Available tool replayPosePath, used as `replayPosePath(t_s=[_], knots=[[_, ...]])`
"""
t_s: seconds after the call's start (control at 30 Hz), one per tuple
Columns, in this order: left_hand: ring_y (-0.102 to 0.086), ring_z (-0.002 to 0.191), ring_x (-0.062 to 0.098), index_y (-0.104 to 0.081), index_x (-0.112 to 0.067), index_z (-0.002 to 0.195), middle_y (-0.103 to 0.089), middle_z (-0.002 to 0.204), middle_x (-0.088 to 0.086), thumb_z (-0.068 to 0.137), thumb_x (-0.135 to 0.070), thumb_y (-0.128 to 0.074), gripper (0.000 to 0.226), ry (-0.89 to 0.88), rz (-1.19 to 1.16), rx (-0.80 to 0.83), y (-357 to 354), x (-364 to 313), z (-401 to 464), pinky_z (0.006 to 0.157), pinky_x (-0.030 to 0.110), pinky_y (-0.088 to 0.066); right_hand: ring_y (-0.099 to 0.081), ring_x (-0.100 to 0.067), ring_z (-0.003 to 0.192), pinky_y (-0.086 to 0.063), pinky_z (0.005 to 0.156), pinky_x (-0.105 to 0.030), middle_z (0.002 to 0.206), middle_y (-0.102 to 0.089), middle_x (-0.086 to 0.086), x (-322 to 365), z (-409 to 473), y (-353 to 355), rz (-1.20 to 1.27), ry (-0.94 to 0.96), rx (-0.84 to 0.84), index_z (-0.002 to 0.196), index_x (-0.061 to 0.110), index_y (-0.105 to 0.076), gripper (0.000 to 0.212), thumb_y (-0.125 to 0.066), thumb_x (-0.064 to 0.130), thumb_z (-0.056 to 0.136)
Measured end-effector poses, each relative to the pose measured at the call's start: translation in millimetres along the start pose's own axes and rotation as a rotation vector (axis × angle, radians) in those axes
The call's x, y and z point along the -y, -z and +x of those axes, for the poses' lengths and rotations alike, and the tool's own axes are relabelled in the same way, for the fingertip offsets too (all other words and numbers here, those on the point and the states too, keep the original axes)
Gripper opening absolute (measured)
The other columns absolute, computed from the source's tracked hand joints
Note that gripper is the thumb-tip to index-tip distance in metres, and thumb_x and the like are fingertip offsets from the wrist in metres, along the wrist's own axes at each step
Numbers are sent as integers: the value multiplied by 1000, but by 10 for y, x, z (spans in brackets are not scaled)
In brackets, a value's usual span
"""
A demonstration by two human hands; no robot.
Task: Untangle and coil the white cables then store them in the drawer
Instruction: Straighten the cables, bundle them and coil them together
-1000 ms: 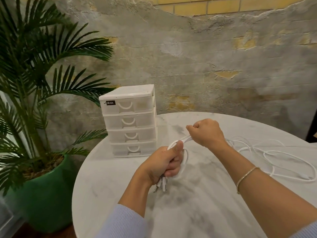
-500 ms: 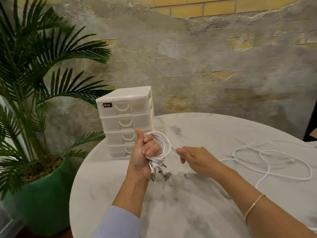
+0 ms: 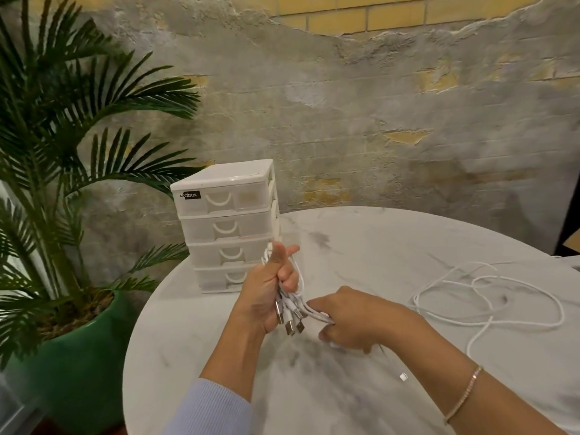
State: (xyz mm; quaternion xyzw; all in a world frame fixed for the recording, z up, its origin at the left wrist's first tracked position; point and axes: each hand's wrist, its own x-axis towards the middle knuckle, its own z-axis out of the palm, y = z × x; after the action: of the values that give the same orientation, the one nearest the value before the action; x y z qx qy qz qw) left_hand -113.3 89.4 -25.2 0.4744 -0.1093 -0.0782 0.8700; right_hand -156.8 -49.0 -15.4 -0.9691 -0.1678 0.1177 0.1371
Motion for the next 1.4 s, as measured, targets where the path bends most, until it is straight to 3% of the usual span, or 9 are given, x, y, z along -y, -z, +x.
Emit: replayPosePath(t_s=[0.2,0.37,0.47,0.6,0.7,0.9,1.07,1.2,1.4], knots=[[-48,43,12,-47,-7,72,-49,43,-4,86,-31,-58,30,-70,561,53,-55,104,-10,46,17,-43,-64,-25,83,-55,77,-38,85,-60,-1,9,-18,46,-75,51,-25,94,19,-66,17,-50,22,89],[-48,44,6,-52,-11,50,-54,45,-5,89,-39,-58,49,-185,1061,-51,-104,149,-9,52,16,-39,-61,-21,65,-54,64,-31,81,-55,3,-37,-59,110,-32,55,-68,87,24,-59,14,-50,13,87],[-41,40,6,-44,-10,50,-45,41,-6,91,-45,-53,55,-192,1311,-60,-141,192,18,44,15,-32,-56,-20,79,-46,65,-30,87,-55,2,-60,-66,139,-111,11,-187,90,30,-60,18,-53,14,85],[-53,42,2,-62,-6,57,-62,50,3,96,-56,-27,72,-9,1305,141,-217,144,-67,56,13,-41,-56,-21,88,-34,66,-25,87,-59,4,-161,-72,227,-149,-98,-487,89,32,-61,26,-51,10,80],[-48,43,8,-45,-12,56,-53,48,1,85,-58,-53,54,15,1348,263,-301,158,-138,55,20,-43,-59,-19,99,-33,70,-24,100,-67,7,-280,-52,232,-131,-124,-622,96,29,-63,25,-56,12,80],[-49,57,20,-50,-10,96,-59,79,11,74,-45,-73,47,-23,1382,49,-131,128,-39,57,38,-45,-61,-18,78,-39,82,-31,71,-61,9,-653,-32,250,-55,-133,-836,85,24,-71,16,-65,13,76],[-46,46,11,-57,-11,107,-52,68,-6,85,-31,-65,32,22,1350,74,-114,140,-43,49,24,-40,-54,-19,97,-31,84,-31,85,-53,6,-824,49,236,-128,-227,-811,95,27,-69,23,-62,11,80],[-44,44,11,-54,-18,86,-49,62,-4,89,-25,-58,8,5,1359,22,-54,93,-42,46,21,-38,-52,-27,100,-28,81,-34,97,-58,-3,-971,42,206,-128,-318,-933,111,23,-63,39,-64,6,76],[-43,46,15,-46,-13,79,-47,61,2,90,-21,-54,16,-5,1329,-95,16,56,-21,42,20,-36,-58,-23,98,-35,84,-33,94,-61,1,-1106,45,272,-3,-468,-838,103,25,-64,19,-67,27,84]])
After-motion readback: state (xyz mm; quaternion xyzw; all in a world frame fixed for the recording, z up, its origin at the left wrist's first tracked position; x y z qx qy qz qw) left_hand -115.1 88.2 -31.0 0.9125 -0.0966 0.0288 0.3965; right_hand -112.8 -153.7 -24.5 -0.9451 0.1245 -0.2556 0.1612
